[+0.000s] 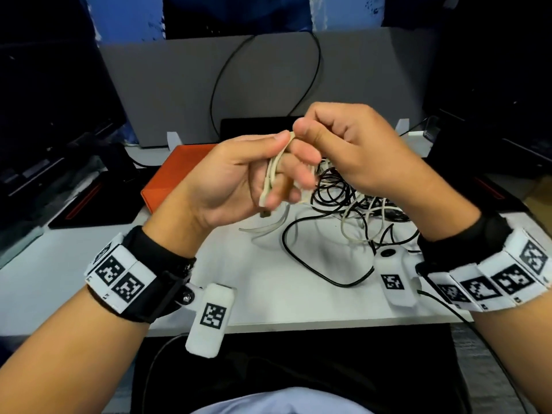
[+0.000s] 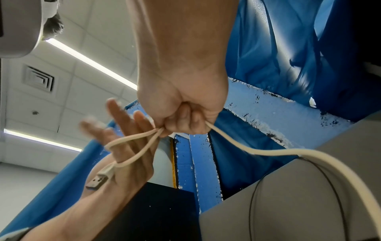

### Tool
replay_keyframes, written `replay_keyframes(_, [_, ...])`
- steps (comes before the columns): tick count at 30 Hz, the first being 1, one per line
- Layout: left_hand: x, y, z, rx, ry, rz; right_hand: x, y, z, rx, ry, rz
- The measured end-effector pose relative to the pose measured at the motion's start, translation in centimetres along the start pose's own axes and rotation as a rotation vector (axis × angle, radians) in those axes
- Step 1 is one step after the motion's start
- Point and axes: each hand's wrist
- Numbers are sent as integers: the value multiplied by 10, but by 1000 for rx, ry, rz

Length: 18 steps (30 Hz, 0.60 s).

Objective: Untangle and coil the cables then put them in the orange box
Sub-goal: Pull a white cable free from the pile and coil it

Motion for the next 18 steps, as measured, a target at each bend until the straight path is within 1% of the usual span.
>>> replay_keyframes(2, [1,-1,0,-11,-15,47,1,-1,0,-11,19,-14])
replay_keyframes(4, [-2,-4,-3,-15,-24,182,1,-4,-1,1,15,-48])
replay_keyframes(6, [-6,-7,-5,-17,-83,285,3,-7,-3,19,-7,-100])
replay_keyframes(8, [-3,-8,-4,1,-155,316,8,-9,-4,12,-54,-163])
replay_keyframes(11, [6,-6,-2,36,-265,245,17,-17,-3,-65,-68,-132])
replay_keyframes(13, [10,-3,-2,72,-318,208,15,-25,0,-189,-69,-95])
replay_keyframes(15, [14,0,-2,153,-328,130,8,-32,6,-342,-55,-32])
replay_keyframes(17, [13,1,-4,288,-397,-73,-1,-34,11,-458,13,76])
replay_keyframes(18, [11,1,-4,337,-427,-210,-4,-35,12,-486,42,123])
Point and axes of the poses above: each hand's wrist, its own z-axis away from the middle knuckle, its own y-axis out of the back of the hand, x = y × z, and after that the axes turned 15 degrees about z, right-handed
